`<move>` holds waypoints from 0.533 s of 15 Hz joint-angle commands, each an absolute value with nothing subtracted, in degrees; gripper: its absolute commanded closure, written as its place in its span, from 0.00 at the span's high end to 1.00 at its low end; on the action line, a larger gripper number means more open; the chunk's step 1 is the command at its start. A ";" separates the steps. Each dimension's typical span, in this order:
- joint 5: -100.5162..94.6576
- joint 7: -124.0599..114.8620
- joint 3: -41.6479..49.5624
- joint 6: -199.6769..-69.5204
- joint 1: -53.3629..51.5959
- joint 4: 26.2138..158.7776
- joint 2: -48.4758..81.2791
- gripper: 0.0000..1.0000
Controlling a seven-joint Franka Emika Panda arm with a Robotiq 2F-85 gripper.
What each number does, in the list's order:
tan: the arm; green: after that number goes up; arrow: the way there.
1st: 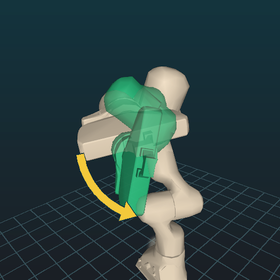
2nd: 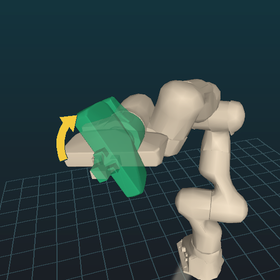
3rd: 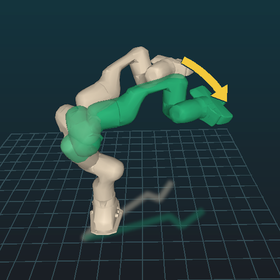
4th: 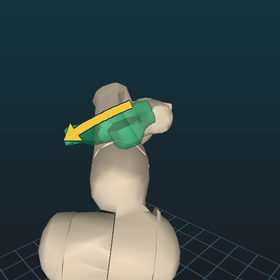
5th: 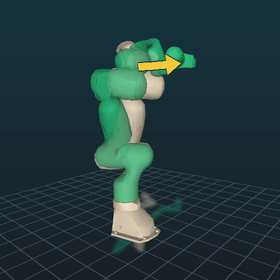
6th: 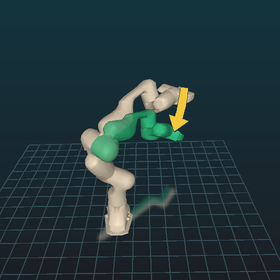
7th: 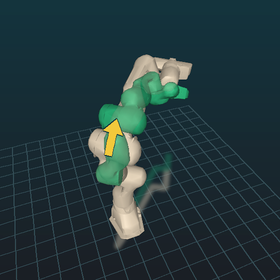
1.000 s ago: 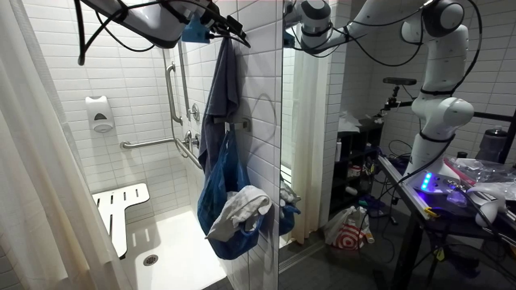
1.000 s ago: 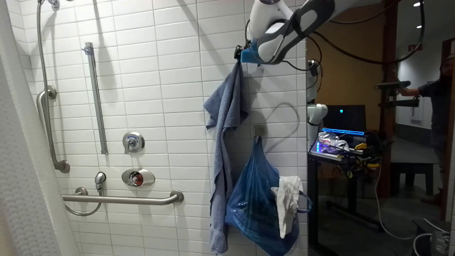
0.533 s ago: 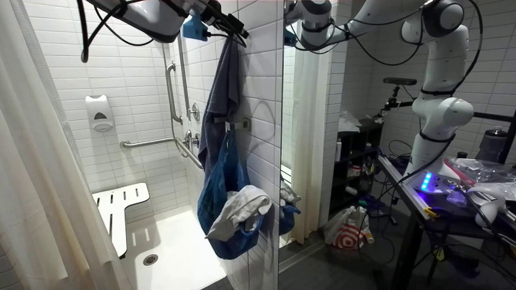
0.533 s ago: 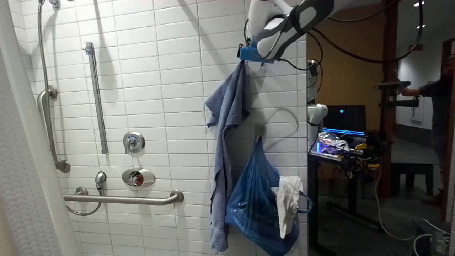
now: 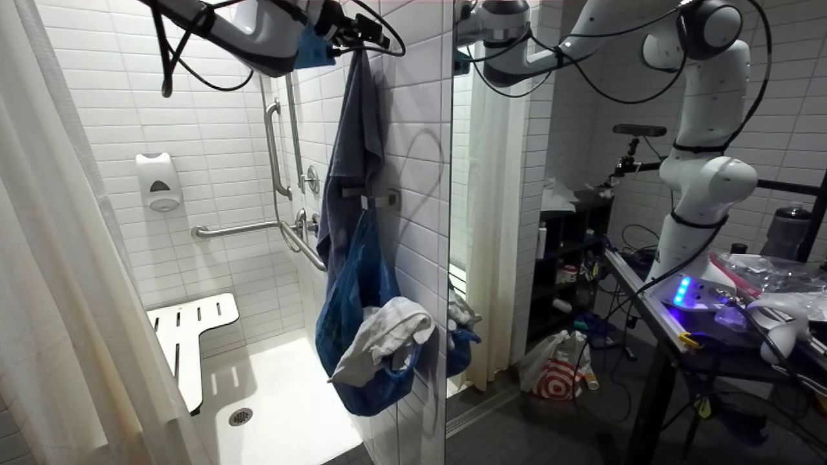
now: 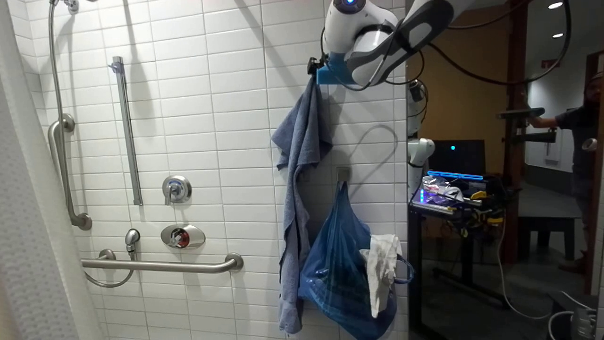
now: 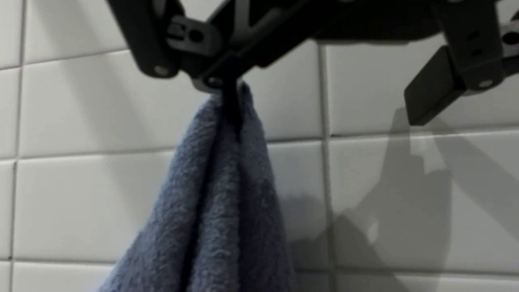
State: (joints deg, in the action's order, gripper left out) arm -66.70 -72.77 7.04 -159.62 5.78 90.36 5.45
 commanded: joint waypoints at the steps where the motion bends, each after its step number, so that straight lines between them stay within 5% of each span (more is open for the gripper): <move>1: -76.55 -78.24 7.44 -161.77 5.07 92.26 2.53 1.00; 8: -93.18 -88.33 6.78 -160.54 3.92 93.73 0.42 1.00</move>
